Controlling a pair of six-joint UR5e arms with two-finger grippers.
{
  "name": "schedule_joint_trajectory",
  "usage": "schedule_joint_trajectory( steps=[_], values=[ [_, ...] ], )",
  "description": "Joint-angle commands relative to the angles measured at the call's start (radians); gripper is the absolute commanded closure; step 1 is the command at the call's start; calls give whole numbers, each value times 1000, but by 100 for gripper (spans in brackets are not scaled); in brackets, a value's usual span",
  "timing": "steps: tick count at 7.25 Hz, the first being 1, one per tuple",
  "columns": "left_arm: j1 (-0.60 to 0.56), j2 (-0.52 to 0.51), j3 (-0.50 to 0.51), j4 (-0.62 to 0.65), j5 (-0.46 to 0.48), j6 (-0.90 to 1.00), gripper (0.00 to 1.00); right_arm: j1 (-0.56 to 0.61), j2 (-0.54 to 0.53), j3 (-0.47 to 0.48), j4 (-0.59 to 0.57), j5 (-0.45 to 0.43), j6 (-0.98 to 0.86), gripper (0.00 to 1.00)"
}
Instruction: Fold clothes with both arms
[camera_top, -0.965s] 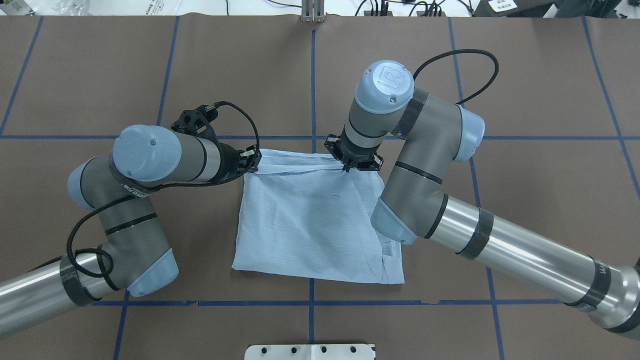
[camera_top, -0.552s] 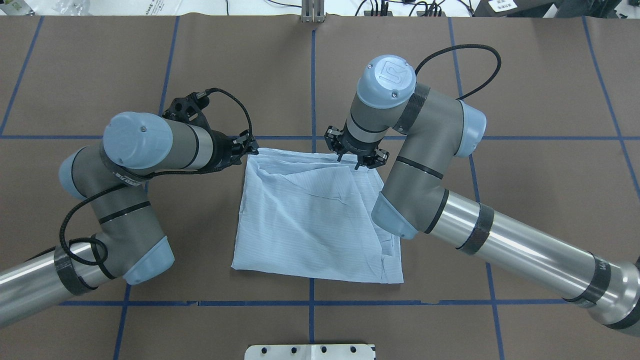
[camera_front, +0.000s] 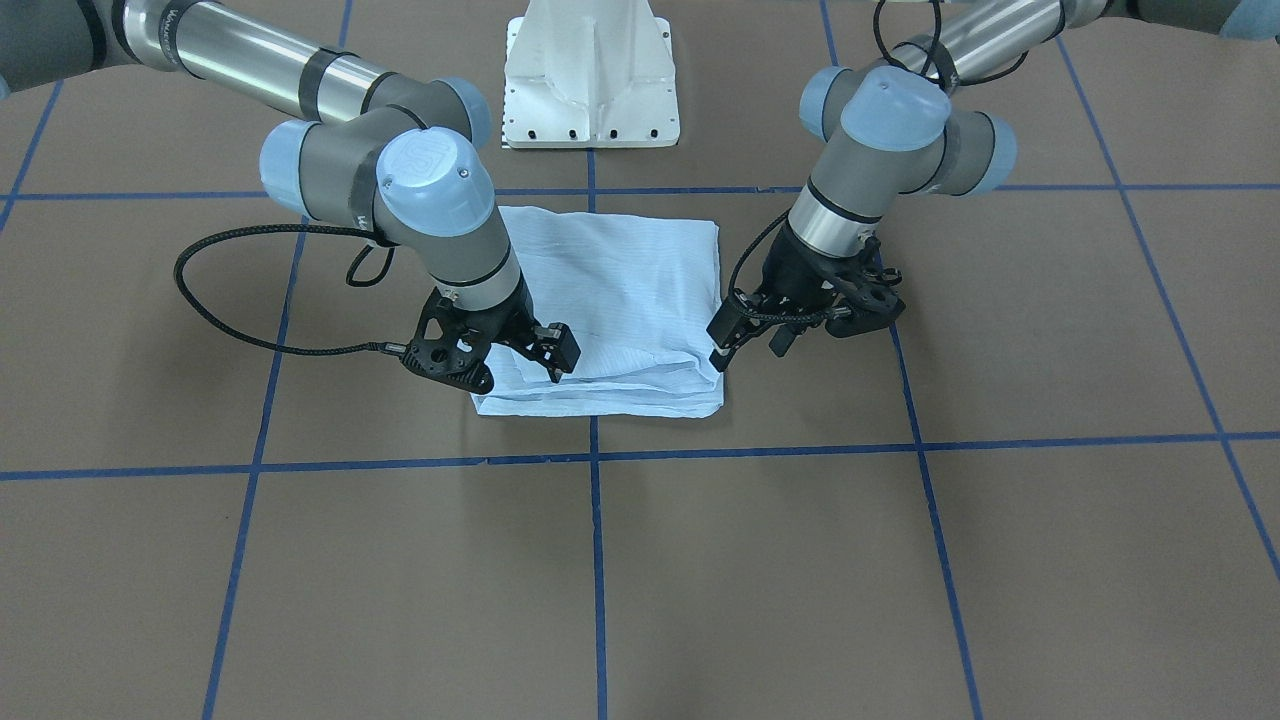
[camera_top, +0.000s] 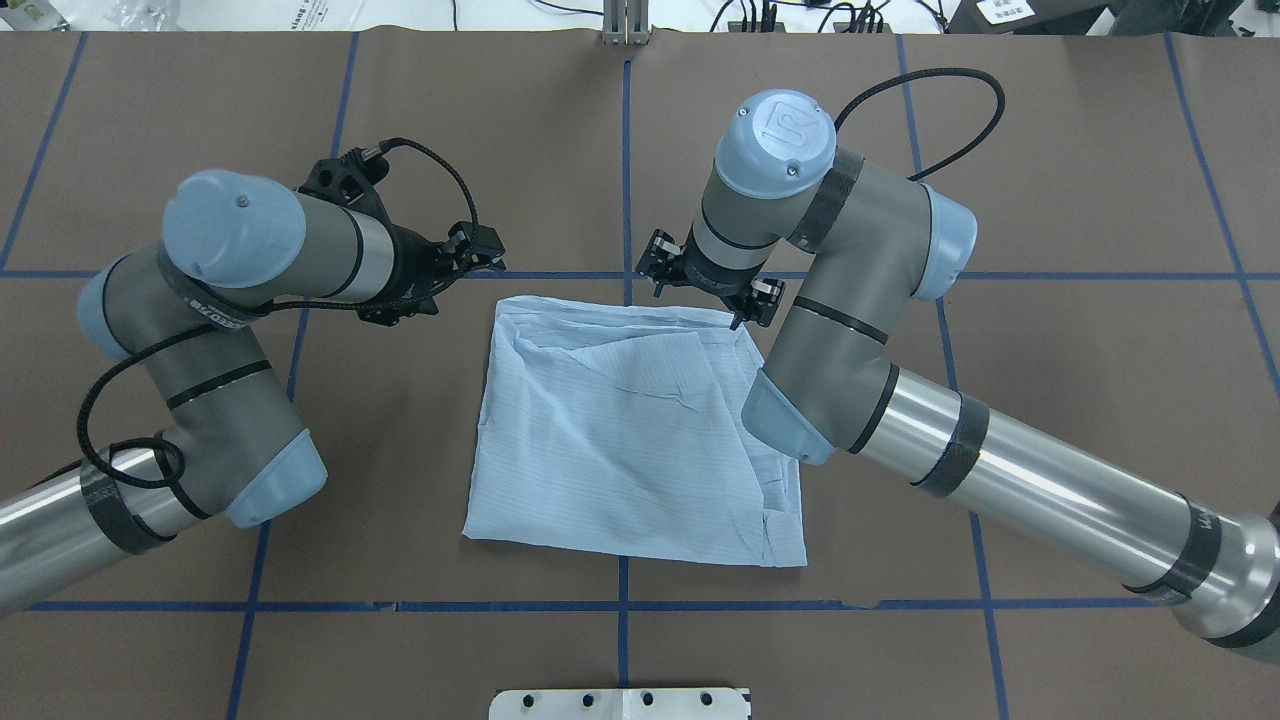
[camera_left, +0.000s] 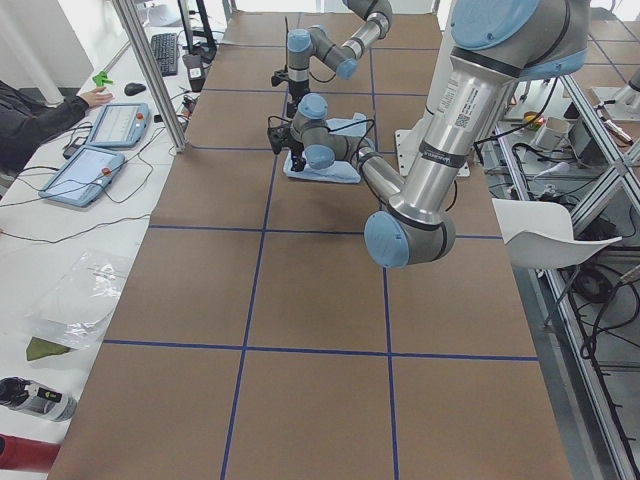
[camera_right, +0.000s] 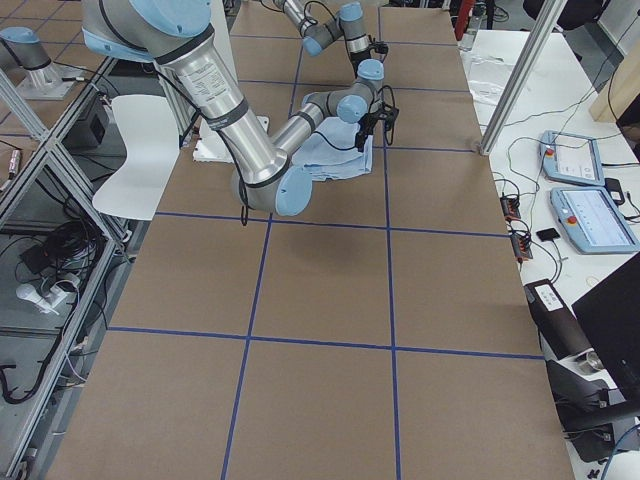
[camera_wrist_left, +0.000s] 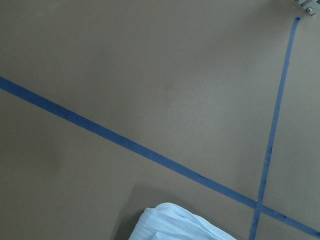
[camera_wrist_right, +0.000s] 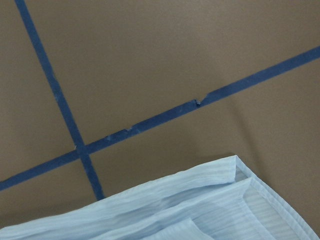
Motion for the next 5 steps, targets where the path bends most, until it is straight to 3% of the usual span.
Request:
schedule_joint_trajectory(
  steps=[1,3,5],
  values=[
    [-77,50,-30,9,-86,99,1,82,-21,56,-34,25,-136,0],
    [-188,105,-71,97,-147,324,1,206,-43,126,-260,43,-448,0],
    [-300,200,-116,162,-175,597,1,358,-177,189,-316,118,-747,0]
  ],
)
